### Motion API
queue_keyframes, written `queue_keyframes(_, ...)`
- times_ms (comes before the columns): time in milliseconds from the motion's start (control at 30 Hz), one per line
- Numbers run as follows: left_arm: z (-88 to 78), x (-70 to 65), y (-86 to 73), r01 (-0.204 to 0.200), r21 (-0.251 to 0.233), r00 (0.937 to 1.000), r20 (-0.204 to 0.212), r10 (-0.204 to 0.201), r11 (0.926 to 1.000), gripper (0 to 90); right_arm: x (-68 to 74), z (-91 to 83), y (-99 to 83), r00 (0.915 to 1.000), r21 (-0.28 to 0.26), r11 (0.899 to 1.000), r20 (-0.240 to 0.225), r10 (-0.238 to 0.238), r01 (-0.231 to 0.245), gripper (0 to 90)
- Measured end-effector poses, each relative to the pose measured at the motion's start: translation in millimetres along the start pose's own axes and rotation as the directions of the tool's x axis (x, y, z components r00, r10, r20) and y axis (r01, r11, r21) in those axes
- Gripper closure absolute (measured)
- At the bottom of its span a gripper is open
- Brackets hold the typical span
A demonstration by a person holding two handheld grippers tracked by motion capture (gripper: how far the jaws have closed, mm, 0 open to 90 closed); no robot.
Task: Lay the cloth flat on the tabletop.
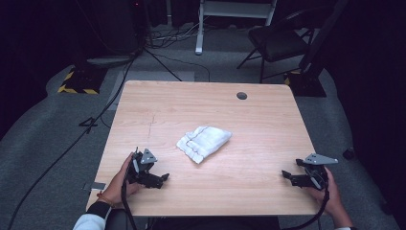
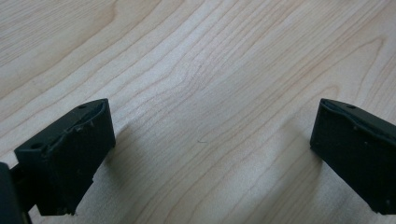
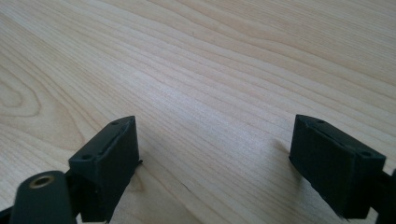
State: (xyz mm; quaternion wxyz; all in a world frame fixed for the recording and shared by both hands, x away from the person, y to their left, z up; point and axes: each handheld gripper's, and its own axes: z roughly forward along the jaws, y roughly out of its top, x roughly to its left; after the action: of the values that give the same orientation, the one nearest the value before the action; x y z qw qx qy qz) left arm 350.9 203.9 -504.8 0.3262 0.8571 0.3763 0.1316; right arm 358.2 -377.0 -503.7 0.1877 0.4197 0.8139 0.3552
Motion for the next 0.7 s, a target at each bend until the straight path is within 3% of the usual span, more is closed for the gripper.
queue_keyframes(200, -0.4, -0.2, -0.9, -0.007, -0.007, 1.0, -0.003, 0.007, 1.0, 0.5, -0.1, 0.0, 0.0, 1.0, 0.0, 1.0, -0.001, 0.0, 0.0, 15.9)
queue_keyframes(333, -1.5, 3.8, -2.0, -0.045, -0.003, 0.9984, 0.035, 0.045, 0.999, 0.4, 0.1, 0.0, 0.1, 1.0, 0.0, 1.0, 0.001, -0.001, 0.001, 15.9)
queue_keyframes(433, -1.6, 4.2, -2.1, -0.047, -0.004, 0.9982, 0.037, 0.047, 0.9989, 0.4, 0.5, 0.1, 0.2, 1.0, 0.001, 1.0, -0.007, -0.007, 0.007, 15.8)
queue_keyframes(600, -1.8, 4.1, -2.4, -0.046, -0.005, 0.9982, 0.037, 0.046, 0.9989, 0.4, 0.4, 0.6, 1.5, 0.9981, -0.001, 0.999, -0.029, -0.053, 0.053, 15.6)
queue_keyframes(700, -2.6, 4.9, -3.1, -0.052, -0.003, 0.9979, 0.04, 0.052, 0.9987, 0.5, 0.4, 0.0, 5.9, 0.9961, 0.031, 0.996, -0.033, -0.082, 0.083, 16.3)
